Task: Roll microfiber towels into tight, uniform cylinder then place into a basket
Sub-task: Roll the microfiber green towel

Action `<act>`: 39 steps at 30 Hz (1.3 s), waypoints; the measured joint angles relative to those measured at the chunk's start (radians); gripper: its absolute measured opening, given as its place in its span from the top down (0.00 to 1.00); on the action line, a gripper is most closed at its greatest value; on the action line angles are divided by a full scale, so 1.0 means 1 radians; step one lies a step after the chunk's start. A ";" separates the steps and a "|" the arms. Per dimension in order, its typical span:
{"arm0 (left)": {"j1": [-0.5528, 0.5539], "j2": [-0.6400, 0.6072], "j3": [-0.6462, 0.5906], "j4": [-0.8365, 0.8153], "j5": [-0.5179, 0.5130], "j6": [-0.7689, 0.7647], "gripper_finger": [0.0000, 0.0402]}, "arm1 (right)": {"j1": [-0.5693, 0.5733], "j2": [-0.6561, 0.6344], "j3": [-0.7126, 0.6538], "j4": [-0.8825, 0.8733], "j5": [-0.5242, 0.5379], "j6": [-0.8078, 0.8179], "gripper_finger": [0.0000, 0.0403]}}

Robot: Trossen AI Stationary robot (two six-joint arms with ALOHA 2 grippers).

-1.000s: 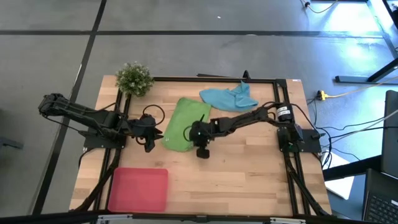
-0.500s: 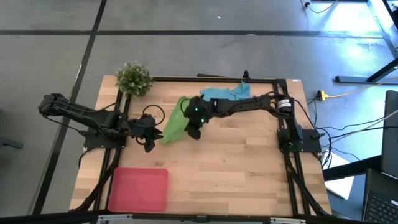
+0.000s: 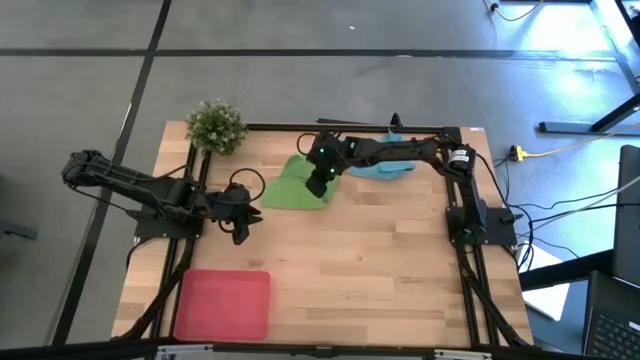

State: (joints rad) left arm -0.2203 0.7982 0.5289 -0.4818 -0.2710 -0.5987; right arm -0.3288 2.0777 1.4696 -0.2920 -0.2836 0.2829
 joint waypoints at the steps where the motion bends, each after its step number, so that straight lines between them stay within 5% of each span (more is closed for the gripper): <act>1: 0.000 0.000 0.000 0.000 0.000 0.000 0.76 | -0.004 0.000 0.000 0.000 0.010 0.000 0.99; 16: 0.006 0.000 0.000 -0.001 -0.007 -0.001 0.76 | -0.036 -0.080 0.000 -0.101 0.163 -0.027 0.99; 24: 0.015 0.000 0.000 -0.003 -0.009 0.000 0.76 | -0.022 -0.117 0.000 -0.231 0.337 0.026 0.99; 39: 0.049 0.000 0.000 -0.004 -0.009 -0.001 0.76 | -0.021 -0.119 -0.001 -0.396 0.387 0.128 0.95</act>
State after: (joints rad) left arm -0.1711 0.7980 0.5289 -0.4854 -0.2798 -0.5995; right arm -0.3496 1.9583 1.4689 -0.6876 0.1031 0.4112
